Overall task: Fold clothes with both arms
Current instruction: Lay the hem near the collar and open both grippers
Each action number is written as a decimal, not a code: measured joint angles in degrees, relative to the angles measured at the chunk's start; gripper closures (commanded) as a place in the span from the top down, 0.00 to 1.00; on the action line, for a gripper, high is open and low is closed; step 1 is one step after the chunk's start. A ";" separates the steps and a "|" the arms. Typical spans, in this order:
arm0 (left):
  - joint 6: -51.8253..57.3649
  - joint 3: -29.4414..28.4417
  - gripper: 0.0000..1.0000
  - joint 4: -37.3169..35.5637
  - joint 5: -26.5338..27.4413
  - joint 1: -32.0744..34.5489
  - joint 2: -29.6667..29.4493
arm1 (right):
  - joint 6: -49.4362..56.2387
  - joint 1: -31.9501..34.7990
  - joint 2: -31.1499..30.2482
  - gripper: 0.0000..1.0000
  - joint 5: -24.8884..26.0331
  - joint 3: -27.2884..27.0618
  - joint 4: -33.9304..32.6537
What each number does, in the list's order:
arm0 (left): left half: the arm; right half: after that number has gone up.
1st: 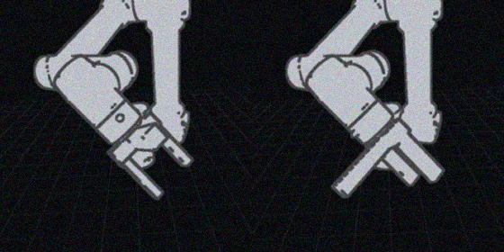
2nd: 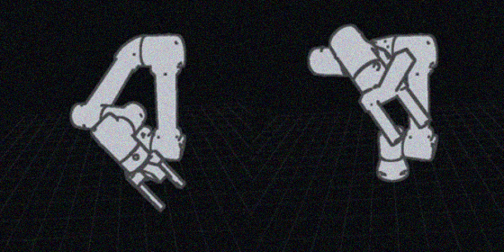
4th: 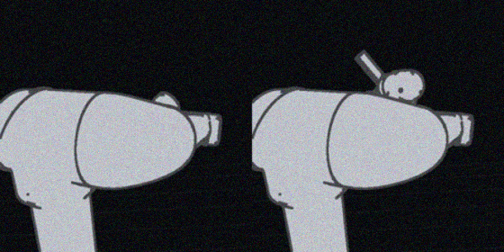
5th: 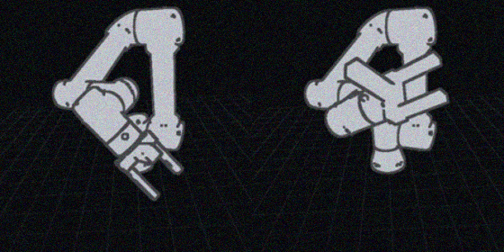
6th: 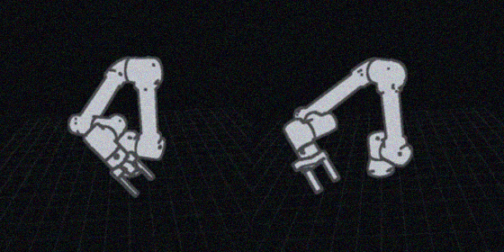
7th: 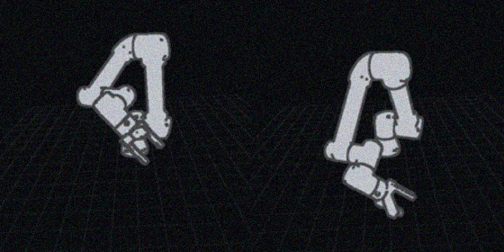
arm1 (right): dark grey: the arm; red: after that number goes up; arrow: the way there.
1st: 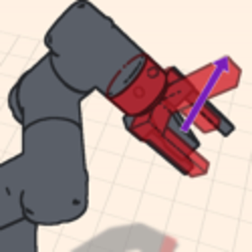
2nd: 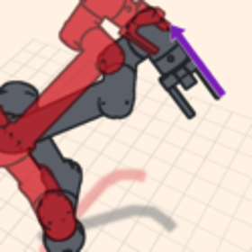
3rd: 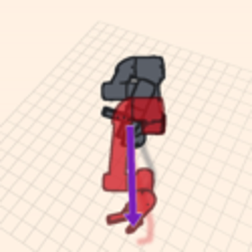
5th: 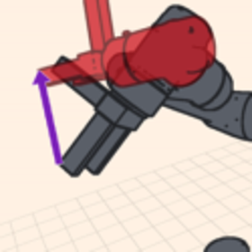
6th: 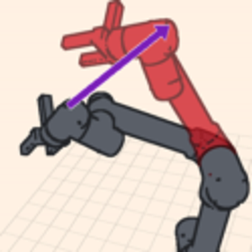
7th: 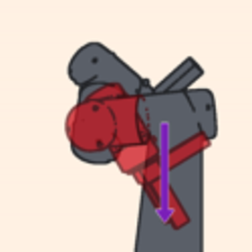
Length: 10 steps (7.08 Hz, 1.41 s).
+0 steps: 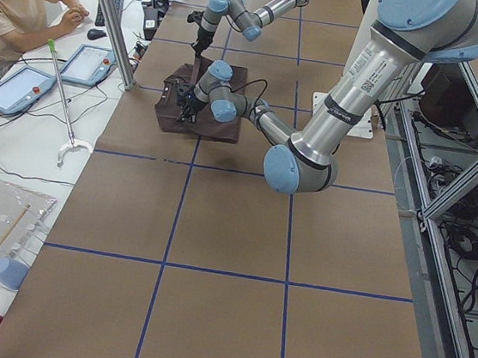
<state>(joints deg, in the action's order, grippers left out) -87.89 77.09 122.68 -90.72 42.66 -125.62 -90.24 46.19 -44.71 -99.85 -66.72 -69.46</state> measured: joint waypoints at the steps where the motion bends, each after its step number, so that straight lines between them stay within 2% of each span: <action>1: 0.05 -0.85 0.05 0.72 0.25 0.37 -0.20 | 0.98 0.22 1.06 0.00 0.00 1.74 0.68; 3: 1.45 -1.38 0.10 1.04 0.36 1.04 -0.36 | 1.64 0.29 3.09 0.00 0.00 4.72 0.99; 4: 1.83 -1.56 0.24 1.06 0.35 1.20 -0.37 | 1.70 0.30 3.55 0.17 0.02 5.56 1.02; 5: 1.91 -1.78 0.33 1.09 0.29 1.22 -0.38 | 1.72 0.29 3.78 0.39 0.09 6.19 1.03; 7: 1.90 -2.43 0.51 1.67 0.05 1.26 -0.27 | 1.51 0.26 4.27 0.54 0.17 6.53 1.00; 9: 1.61 -2.40 0.53 4.88 -2.25 1.36 0.17 | 1.11 0.82 3.42 0.60 -1.27 4.26 0.90; 10: 1.51 -2.23 0.52 6.16 -4.57 1.43 0.31 | 0.79 1.04 0.39 0.65 -3.43 -0.18 0.82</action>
<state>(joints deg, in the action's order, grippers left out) -86.38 74.87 128.84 -95.29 44.10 -125.31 -89.45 47.24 -44.33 -103.28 -66.90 -68.65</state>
